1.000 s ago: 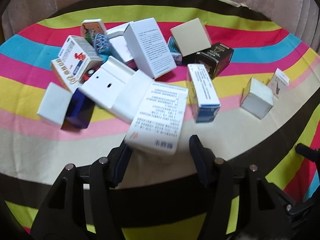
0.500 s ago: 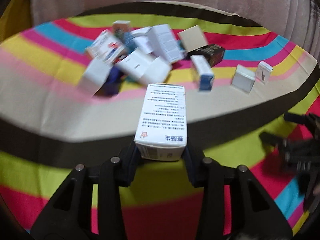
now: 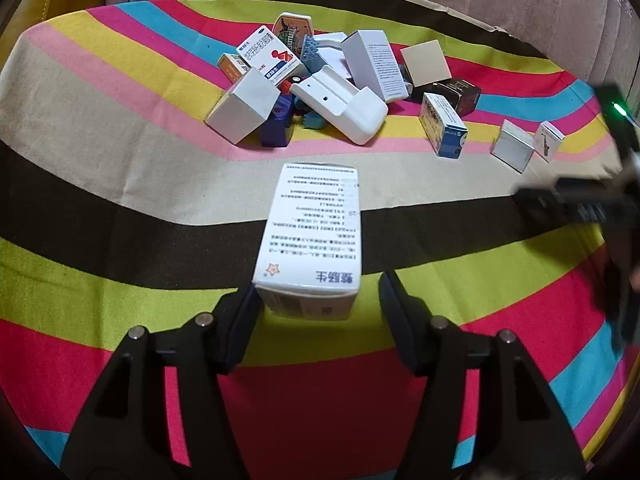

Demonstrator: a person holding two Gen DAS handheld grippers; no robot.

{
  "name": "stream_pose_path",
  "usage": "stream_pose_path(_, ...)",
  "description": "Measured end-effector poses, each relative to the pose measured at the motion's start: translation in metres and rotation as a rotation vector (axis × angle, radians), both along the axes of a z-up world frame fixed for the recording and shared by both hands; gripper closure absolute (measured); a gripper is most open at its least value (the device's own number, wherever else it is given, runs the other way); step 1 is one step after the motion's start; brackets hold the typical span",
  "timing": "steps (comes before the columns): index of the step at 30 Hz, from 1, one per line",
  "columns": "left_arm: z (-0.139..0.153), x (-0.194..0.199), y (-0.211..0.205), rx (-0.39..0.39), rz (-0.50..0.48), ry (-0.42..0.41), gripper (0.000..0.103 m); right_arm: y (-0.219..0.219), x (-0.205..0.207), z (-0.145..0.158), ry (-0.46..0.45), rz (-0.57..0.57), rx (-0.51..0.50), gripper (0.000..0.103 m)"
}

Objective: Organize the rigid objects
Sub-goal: 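Grasp a white medicine box with the left tool while the right tool grasps the white cube box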

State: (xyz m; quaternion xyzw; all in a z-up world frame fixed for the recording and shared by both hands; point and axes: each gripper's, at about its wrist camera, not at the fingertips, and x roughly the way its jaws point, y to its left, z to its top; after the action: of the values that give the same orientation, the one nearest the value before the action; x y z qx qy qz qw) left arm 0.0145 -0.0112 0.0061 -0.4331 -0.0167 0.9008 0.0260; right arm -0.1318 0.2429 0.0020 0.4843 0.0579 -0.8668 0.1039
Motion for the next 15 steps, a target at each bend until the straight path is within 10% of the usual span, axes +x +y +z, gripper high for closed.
stream_pose_path(5, 0.001, 0.001, -0.004, 0.023, 0.003, 0.002, 0.037, -0.015, -0.041, -0.001, -0.002, 0.07, -0.001, 0.004)
stream_pose_path(7, 0.002, 0.002, -0.006, 0.041, 0.005, 0.004, 0.037, -0.018, -0.042, 0.002, 0.025, 0.095, -0.009, 0.026)
stream_pose_path(8, 0.002, 0.001, -0.007, 0.05, 0.006, 0.005, 0.037, -0.02, -0.039, 0.005, 0.037, 0.109, -0.012, 0.053)
stream_pose_path(15, 0.003, -0.001, -0.016, 0.114, 0.032, 0.015, 0.037, -0.027, 0.037, 0.007, 0.072, 0.142, -0.003, 0.056)
